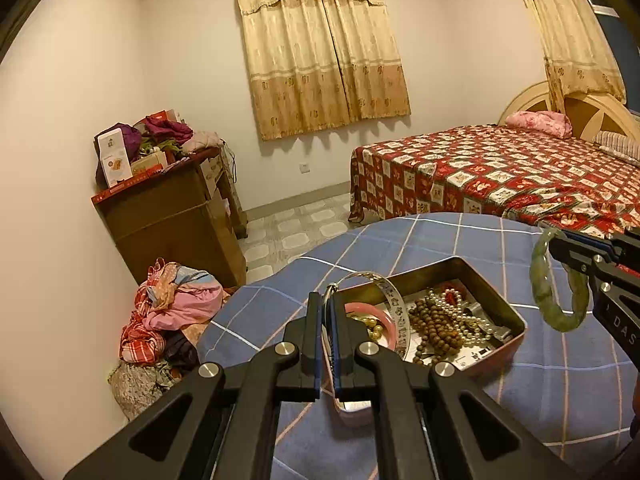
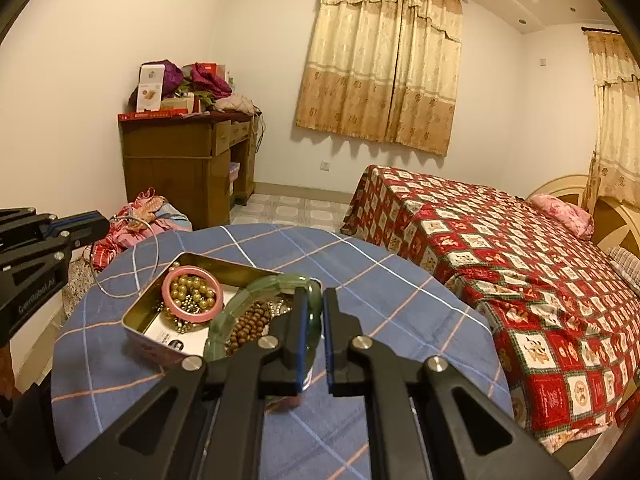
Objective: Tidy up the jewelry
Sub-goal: 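Carry the silver bangle and green jade bangle with both tools over the tin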
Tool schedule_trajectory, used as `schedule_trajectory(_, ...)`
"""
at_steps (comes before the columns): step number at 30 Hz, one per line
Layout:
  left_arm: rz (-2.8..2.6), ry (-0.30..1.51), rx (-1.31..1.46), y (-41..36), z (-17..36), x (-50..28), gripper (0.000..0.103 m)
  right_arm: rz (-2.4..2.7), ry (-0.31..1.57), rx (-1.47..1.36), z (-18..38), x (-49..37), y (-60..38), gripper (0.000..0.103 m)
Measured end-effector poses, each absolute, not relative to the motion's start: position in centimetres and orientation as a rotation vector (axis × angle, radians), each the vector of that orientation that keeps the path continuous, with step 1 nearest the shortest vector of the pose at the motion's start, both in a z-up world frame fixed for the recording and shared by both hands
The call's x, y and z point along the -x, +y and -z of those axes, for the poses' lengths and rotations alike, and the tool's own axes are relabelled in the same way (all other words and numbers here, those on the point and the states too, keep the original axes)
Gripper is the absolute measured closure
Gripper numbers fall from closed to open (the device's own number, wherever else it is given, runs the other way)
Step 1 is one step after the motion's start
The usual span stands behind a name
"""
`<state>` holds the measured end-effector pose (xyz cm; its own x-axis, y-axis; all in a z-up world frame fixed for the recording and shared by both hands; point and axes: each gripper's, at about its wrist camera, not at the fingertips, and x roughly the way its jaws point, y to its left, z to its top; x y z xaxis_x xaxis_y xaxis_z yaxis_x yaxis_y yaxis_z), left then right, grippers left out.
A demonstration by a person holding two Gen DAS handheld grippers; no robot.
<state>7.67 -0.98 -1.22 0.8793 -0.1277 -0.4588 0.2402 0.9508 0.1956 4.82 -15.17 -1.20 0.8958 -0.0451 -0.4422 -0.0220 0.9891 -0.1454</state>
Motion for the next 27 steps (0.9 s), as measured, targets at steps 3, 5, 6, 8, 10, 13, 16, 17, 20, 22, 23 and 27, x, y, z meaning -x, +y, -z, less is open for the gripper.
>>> schedule_trajectory(3, 0.189, 0.475, -0.257, -1.1, 1.7, -8.6, 0.101, 0.016, 0.475, 0.155, 1.4, -5.9, -15.0, 0.095)
schedule_trajectory(5, 0.184, 0.481, -0.267, -1.3, 2.0, -9.2, 0.101, 0.022, 0.483, 0.159, 1.7, -6.6, -14.8, 0.095)
schedule_trajectory(6, 0.183, 0.485, -0.268, -1.3, 2.1, -9.5, 0.101, 0.024, 0.487, 0.16, 1.7, -6.8, -14.8, 0.095)
schedule_trajectory(8, 0.179, 0.494, -0.274, -1.5, 2.3, -10.1, 0.101, 0.027, 0.498, 0.163, 2.0, -7.5, -14.7, 0.095)
schedule_trajectory(10, 0.175, 0.501, -0.278, -1.7, 2.6, -10.7, 0.101, 0.032, 0.507, 0.168, 2.2, -8.1, -14.6, 0.095)
schedule_trajectory(13, 0.173, 0.508, -0.281, -2.1, 2.9, -11.3, 0.101, 0.036, 0.521, 0.173, 2.4, -8.9, -14.5, 0.095)
schedule_trajectory(16, 0.176, 0.517, -0.288, -2.4, 3.2, -12.0, 0.101, 0.038, 0.534, 0.176, 2.8, -9.5, -14.3, 0.095)
schedule_trajectory(17, 0.178, 0.521, -0.289, -2.5, 3.3, -12.2, 0.101, 0.037, 0.538, 0.178, 2.9, -9.8, -14.3, 0.095)
schedule_trajectory(20, 0.176, 0.535, -0.293, -2.6, 3.8, -12.8, 0.101, 0.039, 0.552, 0.183, 3.2, -10.4, -14.1, 0.095)
schedule_trajectory(22, 0.176, 0.547, -0.294, -2.7, 4.1, -13.3, 0.101, 0.038, 0.562, 0.184, 3.5, -10.8, -14.0, 0.095)
schedule_trajectory(23, 0.176, 0.55, -0.296, -2.8, 4.3, -13.5, 0.101, 0.038, 0.568, 0.185, 3.6, -11.0, -14.0, 0.095)
schedule_trajectory(27, 0.174, 0.569, -0.306, -3.0, 5.0, -14.2, 0.101, 0.033, 0.591, 0.191, 4.3, -11.9, -13.7, 0.095)
